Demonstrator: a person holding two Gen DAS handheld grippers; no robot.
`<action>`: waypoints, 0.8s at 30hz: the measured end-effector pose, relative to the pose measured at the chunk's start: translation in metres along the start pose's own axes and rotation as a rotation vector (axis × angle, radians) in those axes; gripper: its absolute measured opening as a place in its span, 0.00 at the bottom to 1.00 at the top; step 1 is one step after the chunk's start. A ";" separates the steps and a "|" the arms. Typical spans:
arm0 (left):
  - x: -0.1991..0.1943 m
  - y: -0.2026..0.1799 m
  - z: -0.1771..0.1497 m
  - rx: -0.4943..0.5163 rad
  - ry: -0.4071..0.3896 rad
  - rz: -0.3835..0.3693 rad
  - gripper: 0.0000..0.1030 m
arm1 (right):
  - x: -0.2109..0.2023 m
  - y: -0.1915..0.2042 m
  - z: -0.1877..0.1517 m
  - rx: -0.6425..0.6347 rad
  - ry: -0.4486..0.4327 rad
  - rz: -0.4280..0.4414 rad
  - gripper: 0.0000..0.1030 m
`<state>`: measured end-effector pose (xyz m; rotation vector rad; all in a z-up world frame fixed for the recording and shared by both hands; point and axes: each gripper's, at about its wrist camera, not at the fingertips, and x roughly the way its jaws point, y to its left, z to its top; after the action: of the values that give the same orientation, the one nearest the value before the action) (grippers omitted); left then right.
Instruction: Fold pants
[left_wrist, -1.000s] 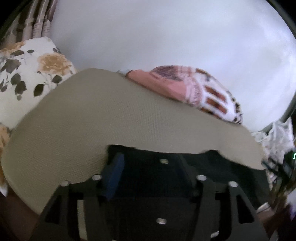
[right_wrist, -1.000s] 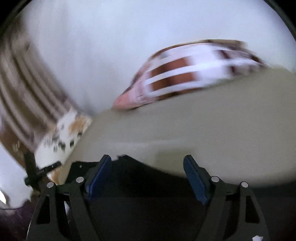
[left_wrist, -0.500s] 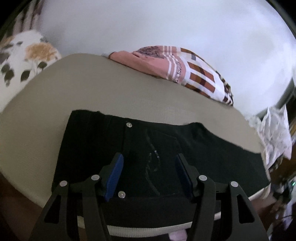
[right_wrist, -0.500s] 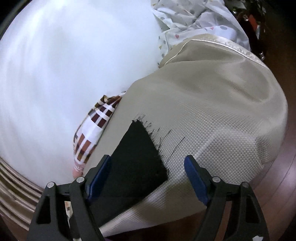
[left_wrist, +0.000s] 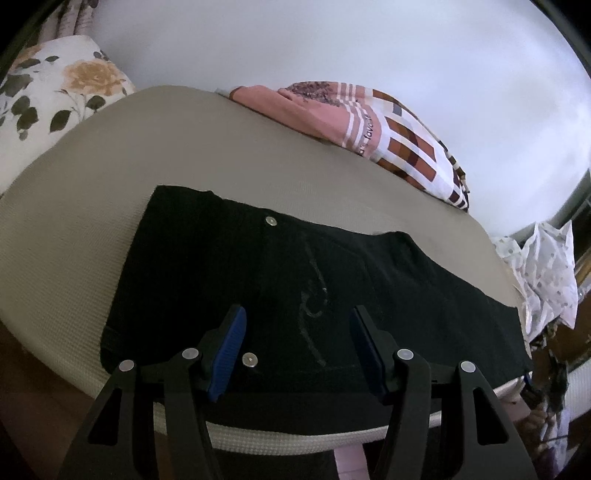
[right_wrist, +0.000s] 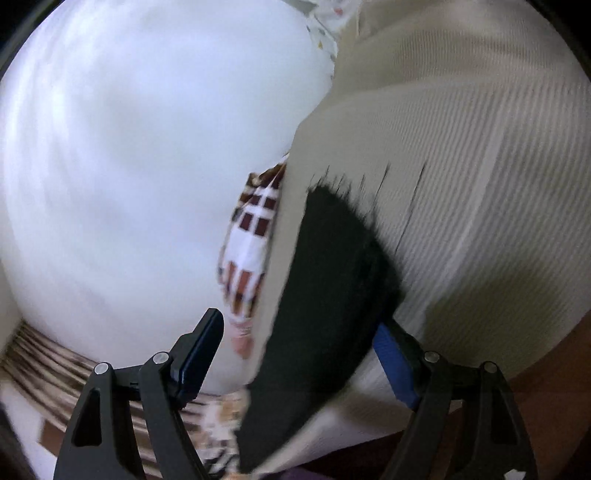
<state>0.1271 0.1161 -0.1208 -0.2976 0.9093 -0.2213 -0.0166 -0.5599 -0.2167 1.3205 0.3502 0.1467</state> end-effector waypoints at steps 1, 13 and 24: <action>0.000 -0.001 0.000 0.002 0.001 -0.003 0.57 | 0.004 0.003 -0.001 -0.016 -0.001 -0.005 0.77; -0.005 -0.011 0.003 0.049 -0.005 0.013 0.57 | 0.055 0.037 -0.009 -0.166 0.107 -0.407 0.11; -0.018 -0.003 0.014 0.036 -0.019 0.026 0.58 | 0.129 0.140 -0.060 -0.338 0.220 -0.283 0.11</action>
<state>0.1274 0.1208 -0.0984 -0.2539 0.8886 -0.2105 0.0972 -0.4313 -0.1152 0.9117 0.6657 0.1072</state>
